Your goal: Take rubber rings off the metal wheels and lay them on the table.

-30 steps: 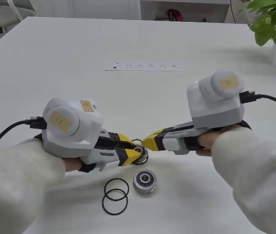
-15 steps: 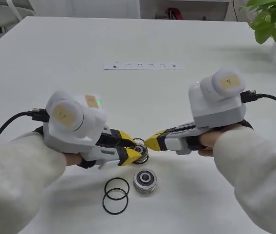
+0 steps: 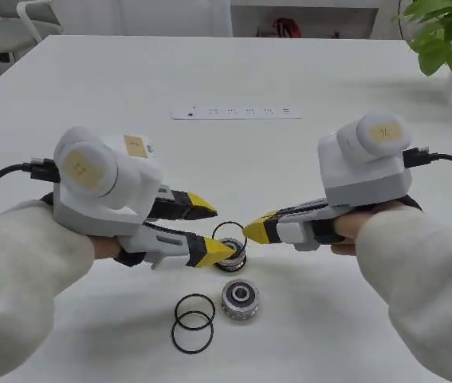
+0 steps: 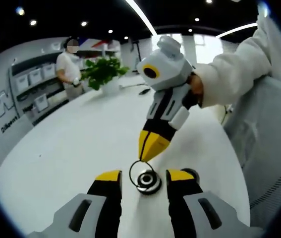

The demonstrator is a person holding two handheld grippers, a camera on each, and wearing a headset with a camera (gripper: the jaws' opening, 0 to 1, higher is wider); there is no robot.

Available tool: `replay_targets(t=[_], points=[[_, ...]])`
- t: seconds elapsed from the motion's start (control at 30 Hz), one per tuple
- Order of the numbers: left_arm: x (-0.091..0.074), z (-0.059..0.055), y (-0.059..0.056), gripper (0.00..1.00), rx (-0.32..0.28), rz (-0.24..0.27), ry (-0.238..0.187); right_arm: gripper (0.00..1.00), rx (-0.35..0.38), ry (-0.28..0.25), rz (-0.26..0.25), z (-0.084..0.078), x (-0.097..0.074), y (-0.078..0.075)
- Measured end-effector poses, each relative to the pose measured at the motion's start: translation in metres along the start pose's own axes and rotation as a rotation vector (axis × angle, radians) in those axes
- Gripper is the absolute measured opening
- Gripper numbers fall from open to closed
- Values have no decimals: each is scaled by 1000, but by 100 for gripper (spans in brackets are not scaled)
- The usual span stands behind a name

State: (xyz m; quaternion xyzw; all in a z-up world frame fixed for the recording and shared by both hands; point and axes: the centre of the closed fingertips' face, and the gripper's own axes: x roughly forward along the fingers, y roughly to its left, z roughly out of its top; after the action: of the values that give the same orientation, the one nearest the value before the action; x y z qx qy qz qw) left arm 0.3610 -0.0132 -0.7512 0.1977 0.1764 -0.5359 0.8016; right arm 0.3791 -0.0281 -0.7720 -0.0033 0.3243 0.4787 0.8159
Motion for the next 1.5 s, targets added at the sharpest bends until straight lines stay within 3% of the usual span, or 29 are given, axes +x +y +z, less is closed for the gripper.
replay_targets(t=[0.33,0.7,0.87,1.17,1.5], points=[[-25,11,5,52,-13,28,-39,0,9,-33,0,10,-7,1],[-47,-1,-7,62,-6,19,-13,0,14,-85,23,27,-14,11],[-58,-9,-8,67,-35,28,-18,0,8,-86,40,30,-13,17],[-70,-6,-6,82,-59,49,-50,0,-8,-71,78,31,-8,31],[-74,-11,-18,90,-62,19,-44,0,-7,-41,115,26,-4,41]])
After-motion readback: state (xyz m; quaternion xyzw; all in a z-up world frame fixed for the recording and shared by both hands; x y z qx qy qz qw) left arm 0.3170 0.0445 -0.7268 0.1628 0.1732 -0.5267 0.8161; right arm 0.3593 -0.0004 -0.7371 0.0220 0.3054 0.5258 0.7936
